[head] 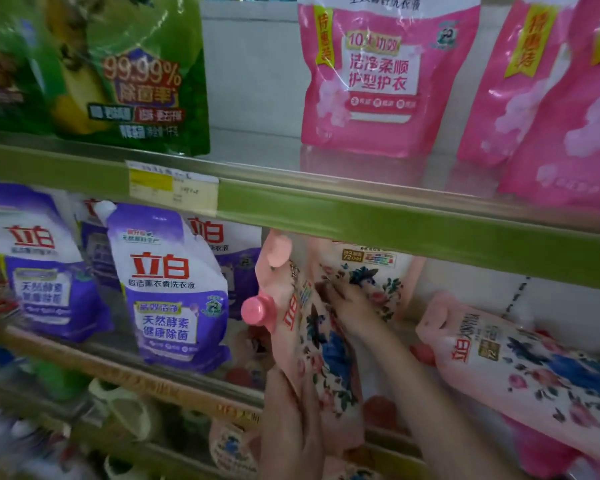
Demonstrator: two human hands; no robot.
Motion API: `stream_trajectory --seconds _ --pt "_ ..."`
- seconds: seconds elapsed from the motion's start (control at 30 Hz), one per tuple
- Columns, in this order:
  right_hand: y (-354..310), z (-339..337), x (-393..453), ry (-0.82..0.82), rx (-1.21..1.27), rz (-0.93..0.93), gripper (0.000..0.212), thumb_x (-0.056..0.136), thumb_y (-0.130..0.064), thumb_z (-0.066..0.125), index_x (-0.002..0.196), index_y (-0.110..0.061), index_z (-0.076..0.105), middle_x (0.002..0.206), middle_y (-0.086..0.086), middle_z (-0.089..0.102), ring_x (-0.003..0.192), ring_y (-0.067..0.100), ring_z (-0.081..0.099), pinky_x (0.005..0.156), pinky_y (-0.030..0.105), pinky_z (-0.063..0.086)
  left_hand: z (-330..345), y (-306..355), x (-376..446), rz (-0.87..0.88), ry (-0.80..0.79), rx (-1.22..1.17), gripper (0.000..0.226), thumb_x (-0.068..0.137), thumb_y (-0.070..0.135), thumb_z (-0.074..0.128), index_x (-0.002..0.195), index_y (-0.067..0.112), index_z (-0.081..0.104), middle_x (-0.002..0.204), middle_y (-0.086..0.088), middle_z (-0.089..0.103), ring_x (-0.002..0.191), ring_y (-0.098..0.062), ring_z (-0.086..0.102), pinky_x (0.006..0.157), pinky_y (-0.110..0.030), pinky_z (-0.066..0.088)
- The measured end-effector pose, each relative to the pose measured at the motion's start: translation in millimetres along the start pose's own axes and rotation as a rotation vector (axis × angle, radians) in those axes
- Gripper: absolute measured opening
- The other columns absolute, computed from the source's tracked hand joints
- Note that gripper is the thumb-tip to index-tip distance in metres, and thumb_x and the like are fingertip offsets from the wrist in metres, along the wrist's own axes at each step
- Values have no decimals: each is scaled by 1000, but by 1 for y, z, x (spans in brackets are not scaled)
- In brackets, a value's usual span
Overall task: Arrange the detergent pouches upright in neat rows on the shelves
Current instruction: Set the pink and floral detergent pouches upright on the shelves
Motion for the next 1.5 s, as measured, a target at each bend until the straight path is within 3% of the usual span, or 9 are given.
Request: stream_trajectory --seconds 0.07,0.2,0.37,0.57,0.97,1.1,1.17,1.3,1.5 --pt "-9 17 15 -94 48 14 37 97 -29 43 127 -11 55 118 -6 58 111 14 54 80 2 41 -8 -3 0 0 13 66 28 89 32 50 103 52 37 77 29 52 82 32 45 68 12 27" --pt "1 35 21 -248 278 181 29 87 -25 61 112 -10 63 108 18 70 103 36 65 97 51 48 -8 -33 11 -201 -191 206 44 90 54 30 124 32 49 111 6 64 106 -9 59 83 -12 41" --pt "-1 16 9 -220 165 192 16 86 -13 61 102 -14 64 106 9 69 97 22 66 90 41 54 -19 -42 14 -297 -306 153 56 87 45 44 132 12 48 130 -8 57 124 -19 49 104 -26 36" --pt "5 -79 -49 148 277 83 22 90 -8 54 76 -16 67 63 -8 73 60 7 67 47 14 48 -29 -44 64 -359 -265 -147 25 88 13 58 65 10 67 64 -4 70 69 -24 66 60 -32 51" --pt "39 -96 -113 563 311 143 29 90 -6 54 64 -18 63 74 -3 70 68 8 65 59 21 49 59 -70 110 -409 -421 -301 35 89 8 49 60 13 66 57 -3 69 68 -26 66 58 -36 52" --pt "43 -95 -117 602 334 179 29 90 -9 53 65 -18 64 67 -10 69 63 3 66 50 13 46 56 -60 107 -394 -431 -303 33 90 4 46 60 7 61 66 -10 69 71 -28 67 66 -44 55" --pt "44 -96 -120 631 325 194 29 91 -11 53 65 -19 65 69 -9 69 68 7 66 53 18 47 53 -54 103 -397 -453 -358 39 90 1 44 57 10 62 58 -3 70 61 -15 68 56 -30 58" --pt "44 -101 -124 663 325 192 25 92 -12 51 73 -12 67 80 5 72 79 20 68 66 34 54 56 -54 92 -441 -522 -431 36 93 9 46 64 10 66 66 -1 74 74 -24 71 63 -41 58" --pt "45 -99 -132 695 391 190 28 92 -10 51 69 -19 66 70 -4 73 74 12 69 60 22 53 60 -61 86 -450 -601 -445 25 93 18 48 75 13 66 71 -3 74 71 -22 72 56 -35 56"
Point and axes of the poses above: each hand's wrist, its own x-axis towards the middle knuckle, its own z-axis out of the palm, y = z × x, the point moved 9 cm from there along x, towards the middle knuckle
